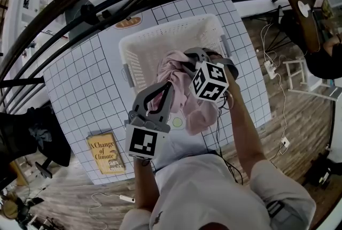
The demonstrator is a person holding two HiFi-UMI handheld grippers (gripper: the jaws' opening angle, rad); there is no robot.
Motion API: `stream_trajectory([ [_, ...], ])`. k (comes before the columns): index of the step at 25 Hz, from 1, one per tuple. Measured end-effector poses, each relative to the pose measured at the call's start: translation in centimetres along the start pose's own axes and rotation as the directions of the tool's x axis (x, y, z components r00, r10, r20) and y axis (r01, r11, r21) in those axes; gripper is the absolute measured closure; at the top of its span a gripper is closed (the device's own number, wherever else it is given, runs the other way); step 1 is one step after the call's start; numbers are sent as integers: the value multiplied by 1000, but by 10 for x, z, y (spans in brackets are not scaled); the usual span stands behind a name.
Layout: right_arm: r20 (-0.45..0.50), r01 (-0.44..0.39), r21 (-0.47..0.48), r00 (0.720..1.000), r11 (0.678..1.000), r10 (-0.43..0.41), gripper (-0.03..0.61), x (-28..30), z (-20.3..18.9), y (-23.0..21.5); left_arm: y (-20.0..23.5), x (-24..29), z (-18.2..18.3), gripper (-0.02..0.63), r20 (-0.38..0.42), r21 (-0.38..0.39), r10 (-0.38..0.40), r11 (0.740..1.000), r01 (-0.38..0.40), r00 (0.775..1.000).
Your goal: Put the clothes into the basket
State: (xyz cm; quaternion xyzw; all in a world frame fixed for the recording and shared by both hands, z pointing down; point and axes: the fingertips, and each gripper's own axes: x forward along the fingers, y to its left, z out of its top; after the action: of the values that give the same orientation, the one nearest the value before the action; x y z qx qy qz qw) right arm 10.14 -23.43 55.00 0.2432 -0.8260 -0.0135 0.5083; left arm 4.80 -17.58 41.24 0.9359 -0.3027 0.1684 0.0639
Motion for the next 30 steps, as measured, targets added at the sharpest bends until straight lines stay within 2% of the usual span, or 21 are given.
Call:
stream_trajectory([
  [10, 2, 47, -16, 999, 999, -47, 443, -12, 0, -5, -3, -3, 4, 611, 5, 7, 1, 1000, -1, 1000],
  [19, 32, 101, 10, 994, 995, -101, 445, -28, 4, -14, -3, -10, 10, 611, 23, 16, 15, 1000, -15, 1000],
  [26, 130, 154, 116, 977, 981, -169, 536, -61, 16, -20, -3, -19, 21, 611, 65, 7, 33, 999, -34, 997],
  [30, 247, 163, 242, 943, 957, -223, 561, -91, 33, -20, 0, -26, 28, 611, 99, -9, 51, 999, -50, 994],
])
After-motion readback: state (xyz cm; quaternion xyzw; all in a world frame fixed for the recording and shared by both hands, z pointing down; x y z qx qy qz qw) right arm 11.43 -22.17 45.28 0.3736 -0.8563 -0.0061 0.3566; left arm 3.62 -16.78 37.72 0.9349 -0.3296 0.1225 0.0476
